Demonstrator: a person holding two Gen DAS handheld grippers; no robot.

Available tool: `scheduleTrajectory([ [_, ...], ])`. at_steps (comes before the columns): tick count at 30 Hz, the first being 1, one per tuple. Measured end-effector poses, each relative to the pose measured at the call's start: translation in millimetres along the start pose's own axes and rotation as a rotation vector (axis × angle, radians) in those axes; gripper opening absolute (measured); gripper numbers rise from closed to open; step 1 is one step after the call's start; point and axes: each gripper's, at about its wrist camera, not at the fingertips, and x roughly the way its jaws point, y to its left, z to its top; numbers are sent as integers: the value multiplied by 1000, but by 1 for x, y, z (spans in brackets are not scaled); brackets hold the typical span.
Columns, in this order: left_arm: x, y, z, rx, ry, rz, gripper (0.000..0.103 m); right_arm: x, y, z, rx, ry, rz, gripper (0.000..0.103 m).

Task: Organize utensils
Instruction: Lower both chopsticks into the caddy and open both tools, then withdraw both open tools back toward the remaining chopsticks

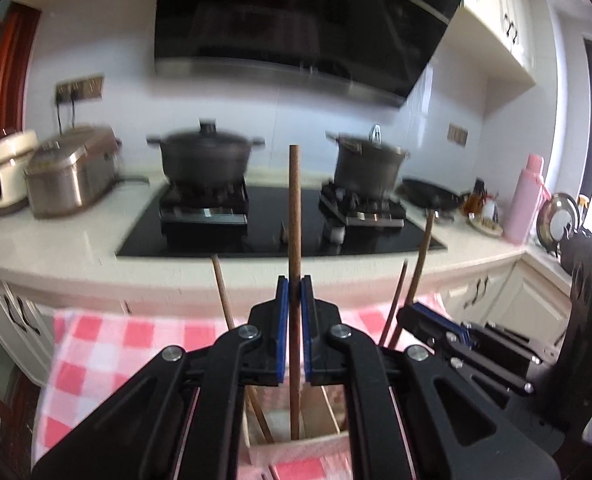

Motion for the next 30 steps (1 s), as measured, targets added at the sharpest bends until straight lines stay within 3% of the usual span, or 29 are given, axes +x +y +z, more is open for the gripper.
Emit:
scheduleTrajectory([
  [8,34,10,-42,-3,110,16,6,24,-4,-19,19,78,14,7],
  [12,33,16,-51,-5,120,28,7,30,-8,-20,30,81,20,7],
  [14,29,18,-49,-5,107,39,9,29,-8,-18,31,78,12,12],
  [17,17,19,-46,-12,83,50,22,24,-12,-15,35,71,0,17],
  [20,0,23,-45,-22,47,77,36,14,-15,-15,36,57,-6,37],
  [25,-26,25,-49,-23,1,124,47,-9,-14,-20,19,37,-25,37],
  [30,-61,16,-65,23,-61,194,82,-44,-2,-35,-14,6,-25,37],
])
